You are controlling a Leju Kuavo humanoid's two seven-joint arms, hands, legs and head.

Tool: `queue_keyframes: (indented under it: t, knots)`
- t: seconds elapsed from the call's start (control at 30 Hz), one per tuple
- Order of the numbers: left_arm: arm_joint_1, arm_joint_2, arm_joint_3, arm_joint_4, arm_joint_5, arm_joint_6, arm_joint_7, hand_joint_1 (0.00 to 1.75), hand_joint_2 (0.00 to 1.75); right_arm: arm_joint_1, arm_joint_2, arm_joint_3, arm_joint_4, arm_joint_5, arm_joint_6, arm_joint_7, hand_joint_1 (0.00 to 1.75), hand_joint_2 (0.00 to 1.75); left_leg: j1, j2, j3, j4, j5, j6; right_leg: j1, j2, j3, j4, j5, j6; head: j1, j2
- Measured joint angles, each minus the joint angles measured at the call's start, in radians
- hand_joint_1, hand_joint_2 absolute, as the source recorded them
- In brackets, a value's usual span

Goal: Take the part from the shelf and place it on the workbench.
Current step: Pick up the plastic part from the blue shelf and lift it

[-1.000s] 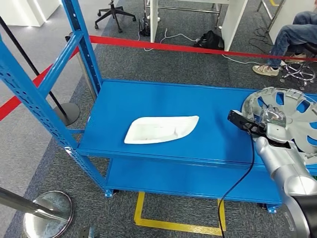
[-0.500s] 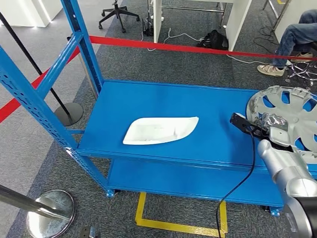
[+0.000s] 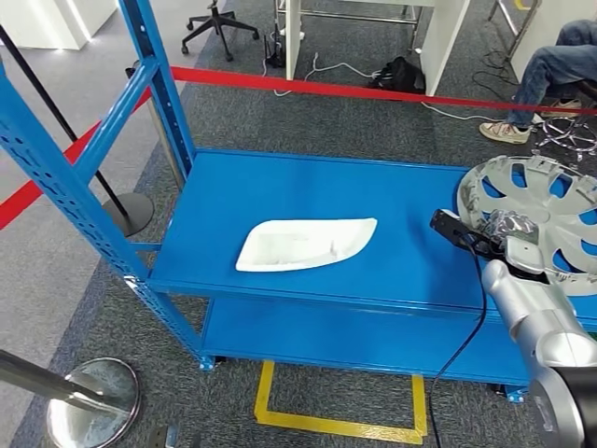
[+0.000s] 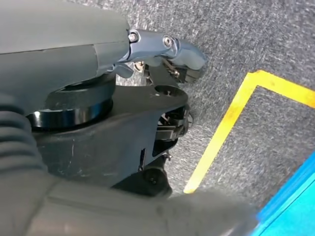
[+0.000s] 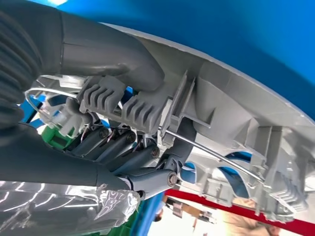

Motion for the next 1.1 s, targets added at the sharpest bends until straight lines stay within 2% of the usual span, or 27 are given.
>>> queue_keyframes:
  t: [0.07,0.1,0.2,0.23,0.27,0.3,0.37,0.4,0.43,0.53,0.57,0.63,0.7,0.73,0.77,0.8,0.87,0.9,0.97,1.03,1.1]
  knots:
    - [0.001,0.000,0.002,0.000,0.017,-0.020,0.000,0.00,1.75,0.002,0.002,-0.001,0.000,0.000,-0.006,-0.006,1.75,1.75,0.001,0.000,0.000,-0.002,0.003,0.013,-0.002,-0.002,-0.009,0.014,-0.013,0.008,0.002,0.000]
    - [0.001,0.000,0.003,0.000,0.025,-0.033,-0.001,0.00,1.75,0.002,0.003,-0.002,0.000,0.000,-0.010,-0.008,1.75,1.75,0.003,-0.001,0.000,-0.003,0.005,0.018,-0.003,-0.003,-0.026,0.051,-0.035,0.012,0.005,0.000]
    - [0.001,0.000,0.007,0.000,0.035,-0.059,-0.005,0.00,1.75,0.004,0.007,-0.006,0.002,0.000,-0.019,-0.015,1.75,1.75,0.002,-0.001,0.000,-0.003,0.004,0.025,-0.003,-0.004,-0.118,0.248,-0.121,0.017,0.010,0.000]
    - [0.001,0.000,0.009,0.000,0.037,-0.061,-0.005,0.00,1.75,0.006,0.009,-0.006,0.003,0.000,-0.021,-0.017,1.75,1.75,0.002,-0.001,0.001,-0.003,0.004,0.026,-0.003,-0.004,-0.137,0.285,-0.128,0.018,0.011,0.000]
    - [0.001,0.000,0.010,0.000,0.038,-0.061,-0.005,0.00,1.75,0.007,0.011,-0.007,0.004,0.000,-0.022,-0.019,1.75,1.75,0.002,-0.001,0.002,-0.003,0.003,0.026,-0.003,-0.004,-0.140,0.287,-0.117,0.018,0.011,0.000]
    - [0.000,0.000,0.012,0.000,0.037,-0.057,-0.006,0.00,1.75,0.008,0.012,-0.009,0.005,0.000,-0.024,-0.020,1.75,1.75,0.003,-0.002,0.004,-0.003,0.002,0.025,-0.004,-0.005,-0.122,0.247,-0.088,0.017,0.011,0.000]
    - [0.000,0.000,0.015,0.000,0.032,-0.045,-0.012,0.00,1.75,0.006,0.015,-0.014,0.006,-0.001,-0.030,-0.026,1.75,1.75,0.002,-0.003,0.008,-0.002,-0.003,0.018,-0.006,-0.005,-0.052,0.108,-0.025,0.019,0.012,0.000]
    - [0.000,0.001,0.016,0.000,0.029,-0.040,-0.020,0.00,1.75,0.005,0.016,-0.017,0.006,-0.004,-0.034,-0.031,1.75,1.75,0.000,-0.003,0.008,-0.001,-0.005,0.014,-0.006,-0.004,-0.023,0.052,-0.008,0.017,0.011,0.000]
    - [0.000,0.001,0.016,0.000,0.028,-0.037,-0.028,0.00,1.75,0.005,0.017,-0.020,0.005,-0.007,-0.039,-0.038,1.75,1.75,-0.002,-0.004,0.008,0.000,-0.005,0.009,-0.005,-0.002,-0.007,0.022,-0.003,0.014,0.011,0.000]
    - [0.001,0.002,0.017,0.000,0.029,-0.038,-0.044,0.00,1.75,0.003,0.021,-0.023,0.004,-0.013,-0.049,-0.052,1.75,1.75,-0.001,-0.003,0.007,-0.002,-0.005,-0.005,-0.002,0.001,-0.004,0.011,-0.006,-0.005,0.010,0.000]
    - [0.000,0.002,0.017,0.000,0.029,-0.038,-0.046,0.00,1.75,0.002,0.022,-0.024,0.004,-0.014,-0.049,-0.053,1.75,1.75,0.000,-0.002,0.004,0.008,-0.014,-0.011,-0.003,0.000,-0.002,0.010,-0.006,-0.012,0.008,0.000]
    - [0.000,0.002,0.017,0.000,0.029,-0.038,-0.049,0.00,1.75,0.000,0.022,-0.024,0.004,-0.015,-0.049,-0.054,1.75,1.75,0.001,0.000,-0.032,0.085,-0.062,-0.022,-0.005,-0.003,0.001,0.007,-0.006,-0.024,0.005,0.000]
    - [0.000,0.002,0.017,0.000,0.029,-0.038,-0.051,0.00,1.75,0.001,0.023,-0.024,0.004,-0.015,-0.049,-0.054,1.75,1.75,0.001,0.001,-0.099,0.219,-0.122,-0.027,-0.004,-0.006,0.000,0.007,-0.006,-0.029,0.002,0.000]
    - [0.000,0.003,0.017,0.000,0.029,-0.038,-0.052,0.00,1.75,0.001,0.024,-0.025,0.004,-0.015,-0.049,-0.054,1.75,1.75,0.001,0.002,-0.122,0.266,-0.134,-0.028,-0.004,-0.007,0.000,0.007,-0.006,-0.029,0.002,0.000]
    - [0.000,0.003,0.018,0.000,0.029,-0.038,-0.053,0.00,1.75,0.001,0.024,-0.025,0.004,-0.016,-0.049,-0.054,1.75,1.75,0.001,0.002,-0.129,0.278,-0.126,-0.027,-0.004,-0.007,0.000,0.007,-0.005,-0.029,0.002,0.000]
    - [0.000,0.003,0.018,0.000,0.029,-0.037,-0.053,0.00,1.75,0.002,0.025,-0.025,0.004,-0.018,-0.051,-0.056,1.75,1.75,0.001,0.002,-0.117,0.254,-0.102,-0.026,-0.004,-0.008,0.001,0.007,-0.005,-0.029,0.002,0.000]
    - [0.000,0.003,0.018,0.000,0.029,-0.037,-0.050,0.00,1.75,0.002,0.028,-0.030,0.004,-0.026,-0.064,-0.069,1.75,1.75,0.001,0.003,-0.054,0.130,-0.034,-0.022,-0.004,-0.006,0.000,0.008,-0.004,-0.025,0.002,0.000]
    - [0.000,0.002,0.018,0.000,0.028,-0.036,-0.048,0.00,1.75,0.002,0.030,-0.034,0.002,-0.035,-0.078,-0.080,1.75,1.75,0.002,0.002,-0.025,0.068,-0.014,-0.019,-0.002,-0.005,-0.002,0.011,-0.004,-0.021,0.002,0.000]
    - [0.000,0.002,0.018,0.000,0.027,-0.035,-0.048,0.00,1.75,0.004,0.039,-0.048,-0.008,-0.070,-0.127,-0.114,1.75,1.75,0.002,0.002,0.000,0.007,-0.004,-0.012,0.001,-0.001,-0.010,0.012,-0.001,-0.010,0.002,0.000]
    - [0.001,0.002,0.018,0.000,0.026,-0.030,-0.052,0.00,1.75,0.017,0.055,-0.070,-0.038,-0.137,-0.191,-0.175,1.75,1.75,0.002,0.001,-0.002,0.002,-0.002,-0.001,-0.001,0.000,-0.015,0.009,0.003,0.000,0.003,0.000]
    - [0.002,0.001,0.018,0.000,0.029,-0.025,-0.061,0.00,1.75,0.048,0.083,-0.097,-0.103,-0.241,-0.256,-0.263,1.75,1.75,0.005,0.002,-0.001,-0.001,0.002,0.010,-0.002,-0.002,-0.029,0.034,-0.018,0.008,0.007,0.000]
